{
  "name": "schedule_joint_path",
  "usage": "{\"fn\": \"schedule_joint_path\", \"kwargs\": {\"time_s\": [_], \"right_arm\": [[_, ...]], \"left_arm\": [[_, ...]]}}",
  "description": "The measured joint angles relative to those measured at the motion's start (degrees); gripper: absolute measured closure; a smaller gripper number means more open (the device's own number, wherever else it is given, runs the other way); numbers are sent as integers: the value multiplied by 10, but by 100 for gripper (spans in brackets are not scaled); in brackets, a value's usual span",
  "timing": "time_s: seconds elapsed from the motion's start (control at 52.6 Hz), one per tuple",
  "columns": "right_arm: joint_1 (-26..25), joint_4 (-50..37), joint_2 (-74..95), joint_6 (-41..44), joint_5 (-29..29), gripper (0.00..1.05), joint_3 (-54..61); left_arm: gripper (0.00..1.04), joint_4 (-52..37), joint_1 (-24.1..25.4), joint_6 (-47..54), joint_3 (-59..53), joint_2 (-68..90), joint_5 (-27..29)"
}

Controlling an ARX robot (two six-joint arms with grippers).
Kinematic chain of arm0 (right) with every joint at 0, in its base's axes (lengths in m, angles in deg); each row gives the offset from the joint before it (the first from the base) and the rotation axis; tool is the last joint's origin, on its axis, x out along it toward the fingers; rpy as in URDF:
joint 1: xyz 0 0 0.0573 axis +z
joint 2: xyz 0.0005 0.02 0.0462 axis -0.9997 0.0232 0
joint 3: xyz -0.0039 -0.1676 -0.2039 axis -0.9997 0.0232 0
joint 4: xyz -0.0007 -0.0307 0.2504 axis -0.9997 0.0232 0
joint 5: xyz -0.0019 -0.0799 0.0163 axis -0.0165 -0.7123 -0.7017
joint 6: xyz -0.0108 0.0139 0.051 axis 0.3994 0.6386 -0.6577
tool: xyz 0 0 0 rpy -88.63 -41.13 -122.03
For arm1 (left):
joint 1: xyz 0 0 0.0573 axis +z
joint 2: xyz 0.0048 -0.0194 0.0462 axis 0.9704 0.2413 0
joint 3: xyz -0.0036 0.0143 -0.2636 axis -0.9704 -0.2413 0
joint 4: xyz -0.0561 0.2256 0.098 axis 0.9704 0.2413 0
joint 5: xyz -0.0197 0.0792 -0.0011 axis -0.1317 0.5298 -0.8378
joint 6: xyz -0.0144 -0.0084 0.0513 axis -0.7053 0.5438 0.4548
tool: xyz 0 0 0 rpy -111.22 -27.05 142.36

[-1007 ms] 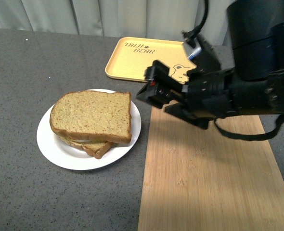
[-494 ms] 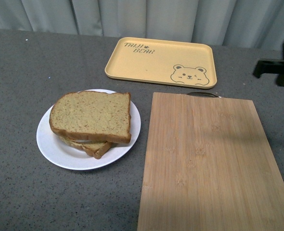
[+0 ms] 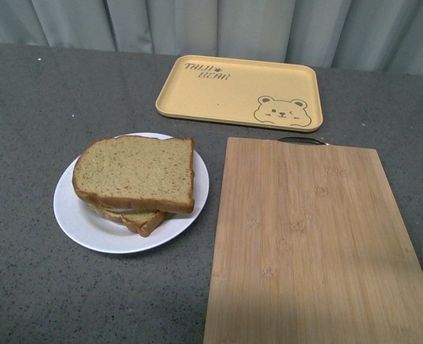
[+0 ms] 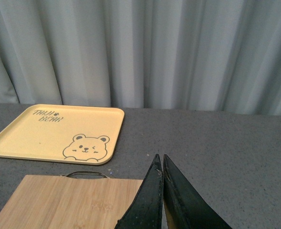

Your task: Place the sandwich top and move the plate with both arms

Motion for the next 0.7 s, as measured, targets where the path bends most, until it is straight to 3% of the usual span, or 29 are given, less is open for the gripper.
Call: {"fn": "schedule_joint_path", "kwargs": {"time_s": [0.209, 0.304, 0.703], "right_arm": [[-18, 86, -116, 1, 21, 104, 25], [-49, 159, -179, 1, 63, 104, 26], [-65, 341, -388, 1, 67, 104, 36]], "left_arm": [[7, 0, 0, 0, 0, 0, 0], [7, 0, 0, 0, 0, 0, 0], [7, 0, 0, 0, 0, 0, 0]]}}
